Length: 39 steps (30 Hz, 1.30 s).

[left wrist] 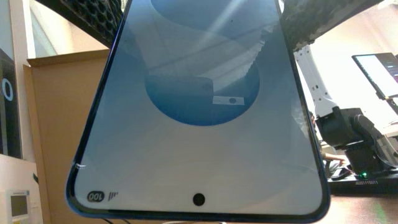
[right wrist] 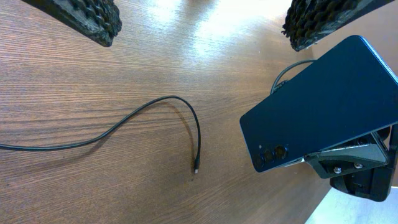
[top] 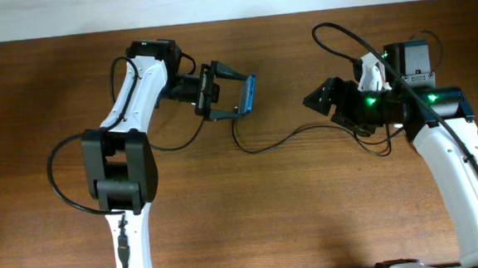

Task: Plug charger to phone and switch on socket

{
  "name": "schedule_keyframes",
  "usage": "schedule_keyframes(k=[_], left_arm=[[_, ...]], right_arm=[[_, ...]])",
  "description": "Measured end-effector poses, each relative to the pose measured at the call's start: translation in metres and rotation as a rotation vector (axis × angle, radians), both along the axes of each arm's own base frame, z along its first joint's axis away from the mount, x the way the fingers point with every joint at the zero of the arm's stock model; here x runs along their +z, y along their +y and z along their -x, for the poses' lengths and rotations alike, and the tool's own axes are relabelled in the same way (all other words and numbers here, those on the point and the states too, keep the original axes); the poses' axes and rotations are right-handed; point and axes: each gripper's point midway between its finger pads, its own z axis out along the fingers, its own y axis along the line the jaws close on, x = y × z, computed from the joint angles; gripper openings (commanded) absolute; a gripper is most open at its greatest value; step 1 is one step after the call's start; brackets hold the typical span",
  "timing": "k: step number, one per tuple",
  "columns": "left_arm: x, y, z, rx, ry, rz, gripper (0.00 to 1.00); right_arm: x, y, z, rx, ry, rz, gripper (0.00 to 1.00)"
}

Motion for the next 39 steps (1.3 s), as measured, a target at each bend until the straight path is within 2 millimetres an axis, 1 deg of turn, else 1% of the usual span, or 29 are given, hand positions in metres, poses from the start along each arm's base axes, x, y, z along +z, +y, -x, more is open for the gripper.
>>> schedule_keyframes(k=[5, 7, 8, 10, 11, 12, 14, 15, 16, 17, 19, 20, 21, 23, 24, 25, 28, 31, 33, 35, 36, 38, 39], left_arm=[[-0.001, 0.0, 0.0, -0.001, -0.001, -0.003, 0.0], [-0.007, 0.001, 0.001, -0.009, -0.007, -0.041, 0.0], [-0.014, 0.003, 0.002, -0.017, -0.01, -0.085, 0.0], [-0.047, 0.015, 0.004, -0.038, -0.01, -0.292, 0.0], [-0.064, 0.024, 0.005, -0.05, -0.017, -0.404, 0.0], [-0.081, 0.037, 0.005, -0.059, -0.019, -0.528, 0.0], [-0.1, 0.054, 0.005, -0.061, -0.017, -0.681, 0.0], [-0.108, 0.064, 0.004, -0.056, -0.009, -0.763, 0.0], [-0.114, 0.072, 0.004, -0.052, -0.005, -0.82, 0.0], [-0.117, 0.076, 0.004, -0.048, -0.002, -0.856, 0.0], [-0.119, 0.08, 0.004, -0.045, 0.001, -0.878, 0.0], [-0.119, 0.08, 0.004, -0.044, 0.003, -0.882, 0.0], [-0.119, 0.08, 0.003, -0.043, 0.003, -0.881, 0.0], [-0.117, 0.076, 0.004, -0.041, 0.01, -0.855, 0.0], [-0.114, 0.072, 0.004, -0.037, 0.018, -0.828, 0.0], [-0.11, 0.067, 0.005, -0.034, 0.028, -0.792, 0.0], [-0.099, 0.054, 0.005, -0.026, 0.051, -0.695, 0.0], [-0.095, 0.05, 0.007, -0.026, 0.069, -0.662, 0.0], [-0.093, 0.049, 0.007, -0.026, 0.072, -0.654, 0.0], [-0.093, 0.048, 0.008, -0.026, 0.073, -0.653, 0.0], [-0.093, 0.048, 0.008, -0.026, 0.073, -0.654, 0.0], [-0.093, 0.047, 0.008, -0.029, 0.072, -0.654, 0.0], [-0.093, 0.046, 0.009, -0.032, 0.071, -0.654, 0.0]], right_arm=[[0.0, 0.0, 0.0, 0.0, 0.0, 0.0, 0.89], [0.001, 0.002, -0.001, 0.009, -0.013, 0.004, 0.89], [0.002, 0.008, -0.002, 0.036, -0.033, 0.01, 0.9], [-0.008, 0.029, -0.003, 0.101, -0.025, 0.012, 0.9], [-0.011, 0.034, -0.004, 0.115, -0.024, 0.013, 0.9], [-0.015, 0.046, -0.006, 0.145, -0.025, 0.012, 0.89], [-0.022, 0.061, -0.007, 0.185, -0.021, 0.012, 0.88], [-0.032, 0.074, -0.007, 0.22, -0.01, 0.013, 0.88], [-0.041, 0.083, -0.007, 0.241, 0.009, 0.015, 0.85], [-0.055, 0.097, -0.009, 0.27, 0.025, 0.017, 0.77], [-0.078, 0.119, -0.01, 0.311, 0.058, 0.019, 0.73], [-0.085, 0.127, -0.011, 0.322, 0.067, 0.018, 0.69], [-0.093, 0.14, -0.011, 0.337, 0.068, 0.013, 0.67], [-0.095, 0.158, -0.016, 0.336, 0.047, -0.003, 0.63], [-0.095, 0.162, -0.017, 0.323, 0.039, 0.002, 0.61], [-0.094, 0.165, -0.02, 0.306, 0.03, 0.003, 0.59], [-0.091, 0.172, -0.028, 0.251, 0.01, 0.005, 0.47], [-0.094, 0.168, -0.034, 0.169, 0.03, 0.025, 0.39], [-0.092, 0.168, -0.038, 0.145, 0.026, 0.016, 0.35], [-0.09, 0.169, -0.041, 0.132, 0.018, 0.009, 0.34], [-0.091, 0.172, -0.042, 0.134, 0.016, 0.006, 0.31], [-0.104, 0.175, -0.04, 0.137, 0.048, 0.008, 0.26], [-0.105, 0.175, -0.041, 0.135, 0.051, 0.007, 0.23]])
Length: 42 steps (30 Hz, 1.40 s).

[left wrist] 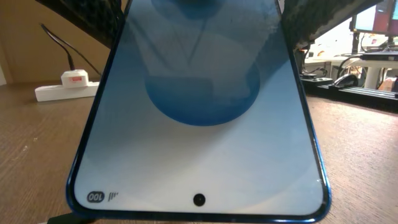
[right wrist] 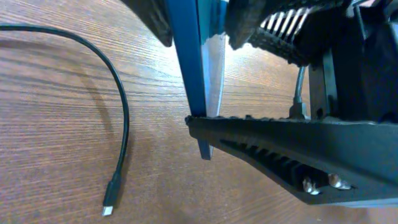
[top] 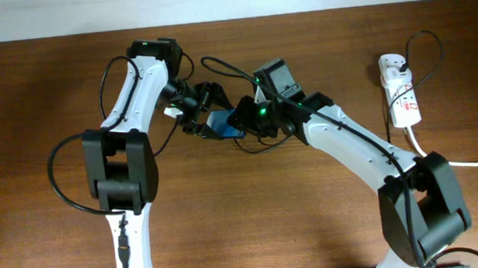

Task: Plug charger to phone and switch on socket

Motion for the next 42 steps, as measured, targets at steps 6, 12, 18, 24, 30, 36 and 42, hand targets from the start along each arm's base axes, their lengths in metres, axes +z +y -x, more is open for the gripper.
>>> schedule_keyframes(k=[6, 12, 18, 24, 30, 36, 42], left_arm=[[0.001, -0.003, 0.0, -0.006, -0.006, 0.009, 0.0], [0.003, -0.005, -0.002, 0.0, -0.013, 0.024, 0.52], [0.005, -0.006, -0.001, -0.001, -0.009, 0.032, 0.76], [0.005, -0.009, -0.04, -0.183, -0.4, 0.152, 0.7], [0.054, -0.04, -0.085, -0.4, -1.01, 0.492, 0.75], [0.099, -0.048, -0.07, -0.511, -1.338, 0.808, 0.93], [0.105, -0.077, -0.05, -0.578, -1.371, 0.891, 0.94]], right_arm=[[0.001, 0.001, 0.0, -0.041, 0.038, -0.028, 0.04], [-0.005, 0.002, 0.007, 0.002, 0.048, -0.012, 0.04], [-0.005, 0.004, 0.007, 0.006, 0.05, -0.017, 0.04], [0.004, -0.064, 0.0, -0.04, 0.076, 0.029, 0.04], [0.138, -0.172, 0.036, -0.157, -0.21, 0.026, 0.04], [0.15, -0.22, 0.104, -0.341, -0.48, -0.042, 0.04], [0.13, -0.229, 0.048, -0.577, -0.521, -0.399, 0.04]])
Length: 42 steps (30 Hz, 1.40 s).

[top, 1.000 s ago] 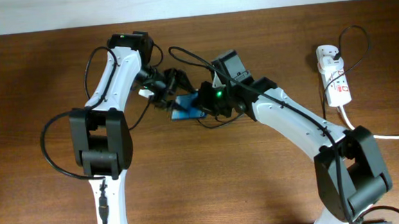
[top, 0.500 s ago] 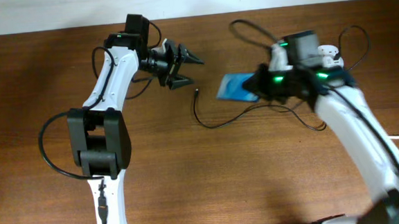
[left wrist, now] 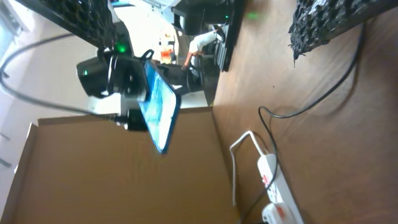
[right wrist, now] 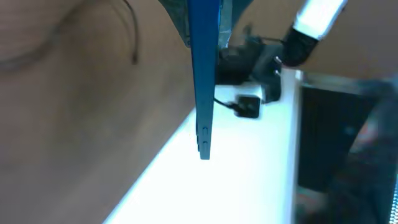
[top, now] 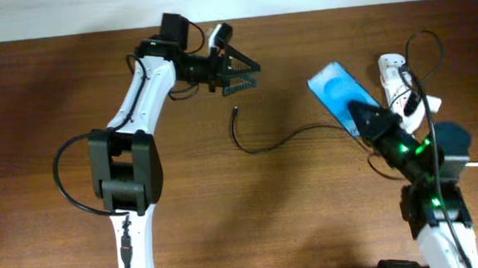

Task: Plug charger to phone and switch on socket

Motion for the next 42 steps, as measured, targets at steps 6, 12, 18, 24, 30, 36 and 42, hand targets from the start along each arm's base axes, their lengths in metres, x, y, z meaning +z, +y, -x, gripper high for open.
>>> schedule_keyframes(k=[6, 12, 18, 24, 30, 36, 42], left_arm=[[0.006, -0.007, -0.001, -0.008, 0.069, 0.008, 0.95], [0.015, -0.017, -0.008, -0.013, 0.124, 0.015, 0.92], [0.026, -0.036, -0.016, -0.009, 0.165, 0.002, 0.85], [0.053, -0.055, -0.028, 0.006, 0.182, 0.023, 0.79], [0.043, -0.058, -0.044, 0.128, 0.315, -0.033, 0.72], [0.038, -0.059, -0.058, 0.22, 0.356, -0.056, 0.68], [0.035, -0.058, -0.064, 0.258, 0.373, -0.066, 0.61]], right_arm=[[-0.016, 0.07, -0.066, 0.008, -0.053, -0.215, 0.04], [-0.022, 0.086, -0.082, -0.193, -0.01, -0.211, 0.04], [-0.008, 0.085, -0.088, -0.235, -0.033, -0.217, 0.04], [-0.012, 0.1, -0.109, -0.268, 0.068, -0.371, 0.04], [-0.004, 0.121, -0.122, -0.262, 0.124, -0.361, 0.04], [-0.018, 0.104, -0.123, -0.376, 0.154, -0.335, 0.04], [-0.025, 0.103, -0.127, -0.419, 0.159, -0.354, 0.04]])
